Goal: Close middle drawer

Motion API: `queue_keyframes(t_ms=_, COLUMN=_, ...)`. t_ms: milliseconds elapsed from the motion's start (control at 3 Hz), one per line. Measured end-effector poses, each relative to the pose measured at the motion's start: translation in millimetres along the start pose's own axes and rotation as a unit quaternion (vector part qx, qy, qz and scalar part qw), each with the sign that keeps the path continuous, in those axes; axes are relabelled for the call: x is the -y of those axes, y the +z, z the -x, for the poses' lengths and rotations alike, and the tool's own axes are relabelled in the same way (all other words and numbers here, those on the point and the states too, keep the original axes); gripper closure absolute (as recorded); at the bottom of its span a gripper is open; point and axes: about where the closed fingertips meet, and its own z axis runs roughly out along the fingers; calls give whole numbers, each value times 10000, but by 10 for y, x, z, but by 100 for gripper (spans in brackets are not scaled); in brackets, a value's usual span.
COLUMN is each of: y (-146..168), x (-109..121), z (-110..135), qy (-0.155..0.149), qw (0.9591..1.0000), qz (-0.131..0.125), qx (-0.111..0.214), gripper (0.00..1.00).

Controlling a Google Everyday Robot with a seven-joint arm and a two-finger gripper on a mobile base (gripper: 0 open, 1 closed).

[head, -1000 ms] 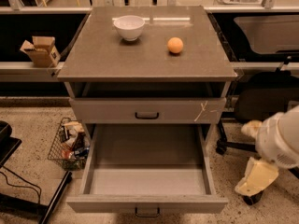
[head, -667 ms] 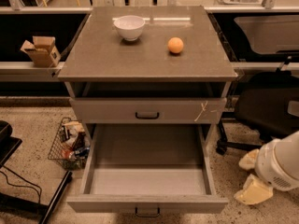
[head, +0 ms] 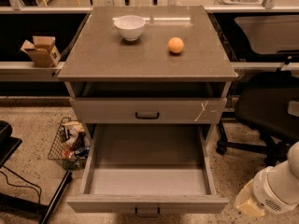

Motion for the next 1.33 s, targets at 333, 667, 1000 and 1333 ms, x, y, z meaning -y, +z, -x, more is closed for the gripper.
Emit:
queue_keyframes(t_ms=333, y=64, x=-14, z=-36, qy=55, qw=10000, qz=50, qx=-13, gripper=100)
queue_keyframes(t_ms=667, y=64, x=-15, z=-36, qy=55, qw=10000, qz=50, qx=-13, gripper=100)
queue_keyframes(t_ms=1000, y=458, x=-98, z=-25, qy=68, qw=9996, qz=248, qx=77, gripper=100)
queue_keyframes(t_ms=1333, y=1183, x=-251, z=-72, qy=183, qw=9982, qz=543, qx=156, gripper=100)
